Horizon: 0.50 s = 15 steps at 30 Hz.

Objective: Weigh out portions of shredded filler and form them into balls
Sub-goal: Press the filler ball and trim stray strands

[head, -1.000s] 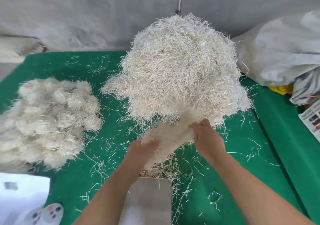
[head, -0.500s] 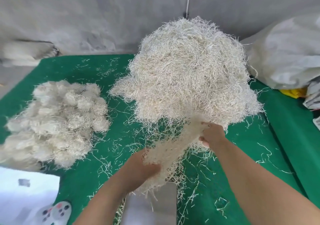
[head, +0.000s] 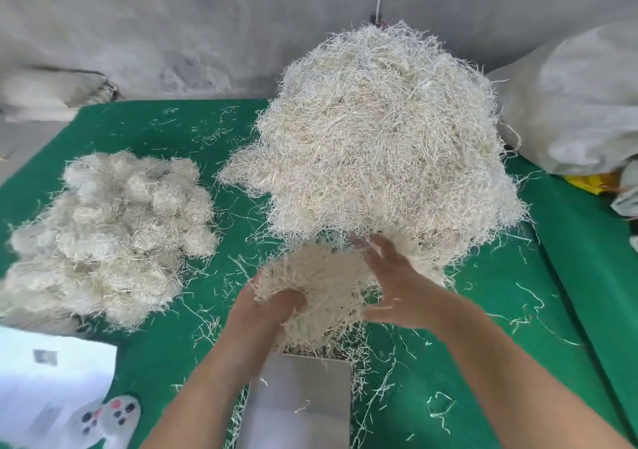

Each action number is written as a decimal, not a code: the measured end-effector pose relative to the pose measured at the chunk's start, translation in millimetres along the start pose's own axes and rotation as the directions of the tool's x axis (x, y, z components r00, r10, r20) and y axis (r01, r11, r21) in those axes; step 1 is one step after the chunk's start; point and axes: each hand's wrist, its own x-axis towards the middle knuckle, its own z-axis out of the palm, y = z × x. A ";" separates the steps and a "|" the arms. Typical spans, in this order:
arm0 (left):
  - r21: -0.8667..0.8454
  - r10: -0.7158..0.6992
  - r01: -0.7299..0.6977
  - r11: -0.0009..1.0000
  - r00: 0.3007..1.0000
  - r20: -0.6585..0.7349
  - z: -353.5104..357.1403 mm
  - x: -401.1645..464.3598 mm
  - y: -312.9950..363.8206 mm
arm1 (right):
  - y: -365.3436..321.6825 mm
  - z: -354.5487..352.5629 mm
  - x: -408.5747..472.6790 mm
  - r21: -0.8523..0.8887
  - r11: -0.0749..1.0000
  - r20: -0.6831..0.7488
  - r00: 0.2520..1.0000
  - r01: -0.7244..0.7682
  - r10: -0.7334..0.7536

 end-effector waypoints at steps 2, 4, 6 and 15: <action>-0.275 -0.052 0.051 0.960 0.999 0.005 4.2 -2.1 3.7 | -15.7 12.6 -0.7 -0.162 0.986 -0.055 0.998 0.026 -0.035; -0.523 -0.110 0.123 0.843 0.992 0.056 2.9 -2.6 6.0 | -21.7 21.2 -0.4 -0.148 0.986 -0.104 0.993 -0.073 0.058; -0.685 0.034 0.094 0.723 0.985 0.171 3.0 -4.2 15.3 | -22.4 26.7 -5.3 0.011 0.985 -0.095 0.980 -0.172 0.172; 0.217 -0.138 0.051 0.975 0.903 0.408 25.0 3.4 -0.8 | -15.7 -3.3 17.7 0.442 0.850 -0.101 0.925 -0.288 0.366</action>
